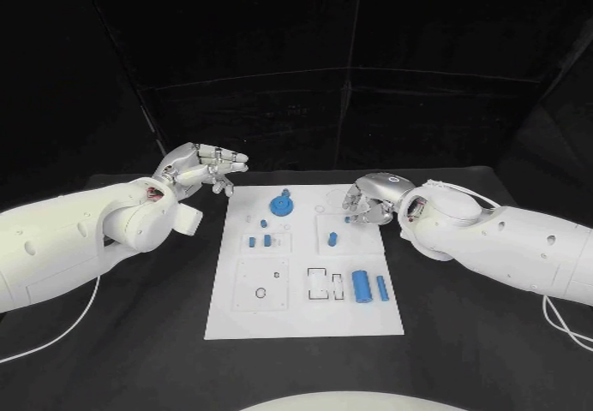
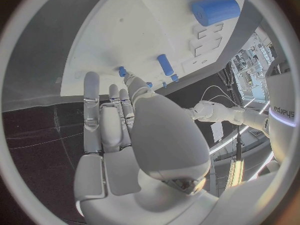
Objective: Assemble the parts on the task board
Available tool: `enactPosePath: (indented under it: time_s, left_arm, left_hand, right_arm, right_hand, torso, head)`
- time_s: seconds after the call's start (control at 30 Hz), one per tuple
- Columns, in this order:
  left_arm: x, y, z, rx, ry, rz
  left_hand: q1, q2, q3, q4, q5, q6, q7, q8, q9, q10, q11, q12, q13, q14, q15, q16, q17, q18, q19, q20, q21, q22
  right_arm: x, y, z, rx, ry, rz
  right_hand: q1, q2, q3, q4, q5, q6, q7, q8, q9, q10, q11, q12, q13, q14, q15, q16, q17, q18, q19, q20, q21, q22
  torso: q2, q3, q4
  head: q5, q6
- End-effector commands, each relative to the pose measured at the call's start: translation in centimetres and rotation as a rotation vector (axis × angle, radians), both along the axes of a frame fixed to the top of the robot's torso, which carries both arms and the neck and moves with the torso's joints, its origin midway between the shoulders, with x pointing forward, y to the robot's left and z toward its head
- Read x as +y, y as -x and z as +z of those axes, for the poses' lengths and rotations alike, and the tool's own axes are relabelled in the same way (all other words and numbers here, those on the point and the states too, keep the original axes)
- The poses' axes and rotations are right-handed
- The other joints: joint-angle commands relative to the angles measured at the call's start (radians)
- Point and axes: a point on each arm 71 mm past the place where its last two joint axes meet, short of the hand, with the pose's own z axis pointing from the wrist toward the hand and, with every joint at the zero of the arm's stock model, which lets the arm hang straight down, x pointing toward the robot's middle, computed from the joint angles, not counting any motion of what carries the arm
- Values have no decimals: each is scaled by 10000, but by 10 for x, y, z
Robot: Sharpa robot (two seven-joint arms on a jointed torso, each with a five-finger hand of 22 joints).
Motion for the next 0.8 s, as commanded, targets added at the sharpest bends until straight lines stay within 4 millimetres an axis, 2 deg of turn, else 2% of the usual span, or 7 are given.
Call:
enactPosePath:
  time_s: [0.03,0.2,0.57,0.8]
  left_arm:
    - [2,1,4,-155,954,113]
    - [1,1,4,-150,1006,108]
    - [1,1,4,-124,1018,99]
    - [0,1,3,-38,1003,55]
  left_hand:
    - [-63,35,-47,-3,-23,-88,4,-23,-16,-46,36,79,10,-90,4,-53,-41,118,-88,17,-58,-24]
    - [-44,51,-57,-8,-23,-91,5,-22,-17,-54,37,90,12,-111,4,-72,-78,119,-93,19,-73,-34]
    - [-33,66,-79,-7,-24,-98,14,-21,-19,-70,43,103,13,-143,7,-103,-139,119,-100,22,-94,-48]
    - [-19,85,-118,-5,-24,-125,34,-28,-25,-109,58,118,12,-192,17,-143,-218,118,-111,29,-129,-72]
  right_arm:
    - [2,-1,-2,-44,323,-22]
    - [5,-2,-6,197,439,8]
    - [6,-4,-11,544,674,-57]
    - [7,-5,-15,752,825,-96]
  right_hand:
    - [-37,-95,92,16,-48,12,70,-77,-4,-2,53,-68,-41,126,103,-26,28,137,-8,82,-61,-10]
    - [-23,-90,211,-19,-47,49,94,-98,5,44,69,-91,-119,147,115,5,80,140,9,97,-51,-9]
    - [-57,-83,649,-118,-26,349,21,-65,34,400,-11,-48,-314,206,57,103,230,149,69,62,23,19]
    - [-135,-56,893,-128,-53,444,-2,-76,30,495,-37,-63,-409,208,36,100,233,147,85,41,58,34]
  torso:
    - [3,8,-9]
    - [-4,-7,-7]
    - [-1,11,-11]
    - [-6,7,-19]
  head:
    - [64,-24]
    - [79,-52]
    - [97,-94]
    - [95,-123]
